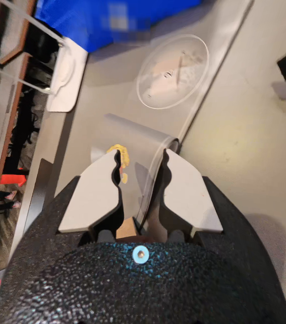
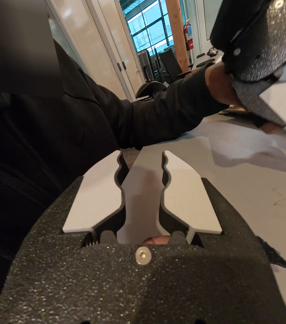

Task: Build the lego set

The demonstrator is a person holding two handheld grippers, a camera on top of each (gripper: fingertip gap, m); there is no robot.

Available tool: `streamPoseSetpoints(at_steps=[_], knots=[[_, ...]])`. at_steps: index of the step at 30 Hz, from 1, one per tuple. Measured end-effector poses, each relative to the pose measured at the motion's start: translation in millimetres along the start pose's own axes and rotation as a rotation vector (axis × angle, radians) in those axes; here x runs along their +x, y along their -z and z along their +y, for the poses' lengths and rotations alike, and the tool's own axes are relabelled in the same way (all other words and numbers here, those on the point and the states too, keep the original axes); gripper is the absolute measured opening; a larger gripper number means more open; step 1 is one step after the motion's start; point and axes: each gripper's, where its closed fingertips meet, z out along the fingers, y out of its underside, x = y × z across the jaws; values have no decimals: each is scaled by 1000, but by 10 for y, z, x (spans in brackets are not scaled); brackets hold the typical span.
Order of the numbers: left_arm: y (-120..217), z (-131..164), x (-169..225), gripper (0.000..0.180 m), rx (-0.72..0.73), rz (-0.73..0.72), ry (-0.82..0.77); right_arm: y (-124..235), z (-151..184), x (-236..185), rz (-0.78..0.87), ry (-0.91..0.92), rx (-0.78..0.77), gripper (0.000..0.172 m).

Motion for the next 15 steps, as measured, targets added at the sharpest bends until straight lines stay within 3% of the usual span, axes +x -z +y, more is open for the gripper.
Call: streamPoseSetpoints(at_steps=[4,15], knots=[[-59,83,152,47,-47,54,-88,4,0,-8,-4,1,1,42],[-147,320,64,42,-140,-31,-209,6,-1,-9,-10,-3,2,42]])
